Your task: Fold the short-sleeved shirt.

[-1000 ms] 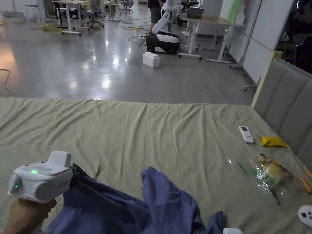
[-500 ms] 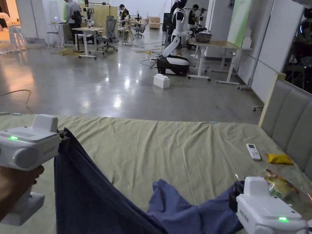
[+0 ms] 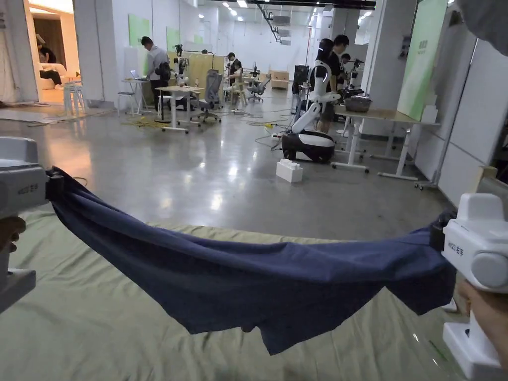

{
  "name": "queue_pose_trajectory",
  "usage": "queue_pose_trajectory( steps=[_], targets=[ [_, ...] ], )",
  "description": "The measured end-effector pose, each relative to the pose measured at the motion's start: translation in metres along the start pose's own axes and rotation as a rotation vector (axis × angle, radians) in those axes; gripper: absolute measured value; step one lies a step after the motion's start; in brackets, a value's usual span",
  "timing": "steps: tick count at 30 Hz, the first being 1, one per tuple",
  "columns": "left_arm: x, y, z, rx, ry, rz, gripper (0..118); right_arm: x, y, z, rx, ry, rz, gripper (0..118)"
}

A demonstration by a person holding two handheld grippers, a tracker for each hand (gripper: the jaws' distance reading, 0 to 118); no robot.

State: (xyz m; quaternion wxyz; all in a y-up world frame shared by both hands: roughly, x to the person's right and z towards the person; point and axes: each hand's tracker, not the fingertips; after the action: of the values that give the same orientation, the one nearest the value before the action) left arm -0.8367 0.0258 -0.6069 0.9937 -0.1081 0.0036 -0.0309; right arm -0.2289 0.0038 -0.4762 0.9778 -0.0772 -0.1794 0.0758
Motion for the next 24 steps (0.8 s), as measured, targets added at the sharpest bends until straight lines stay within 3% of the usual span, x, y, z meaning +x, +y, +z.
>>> queue_pose_trajectory(
  steps=[1, 11, 21, 24],
  targets=[
    [-0.003, 0.003, -0.002, 0.002, 0.002, 0.016, 4, -0.001, 0.009, -0.004, 0.033, -0.003, 0.036, 7],
    [-0.008, 0.028, -0.03, 0.005, 0.033, 0.053, 4, -0.001, 0.05, -0.044, 0.011, -0.003, -0.019, 7],
    [0.002, 0.037, -0.049, 0.003, 0.043, 0.04, 4, -0.004, 0.05, -0.068, 0.01, -0.02, -0.023, 7],
    [0.007, 0.019, -0.049, -0.008, 0.041, 0.047, 4, -0.007, 0.036, -0.064, 0.011, -0.012, 0.015, 7]
  ],
)
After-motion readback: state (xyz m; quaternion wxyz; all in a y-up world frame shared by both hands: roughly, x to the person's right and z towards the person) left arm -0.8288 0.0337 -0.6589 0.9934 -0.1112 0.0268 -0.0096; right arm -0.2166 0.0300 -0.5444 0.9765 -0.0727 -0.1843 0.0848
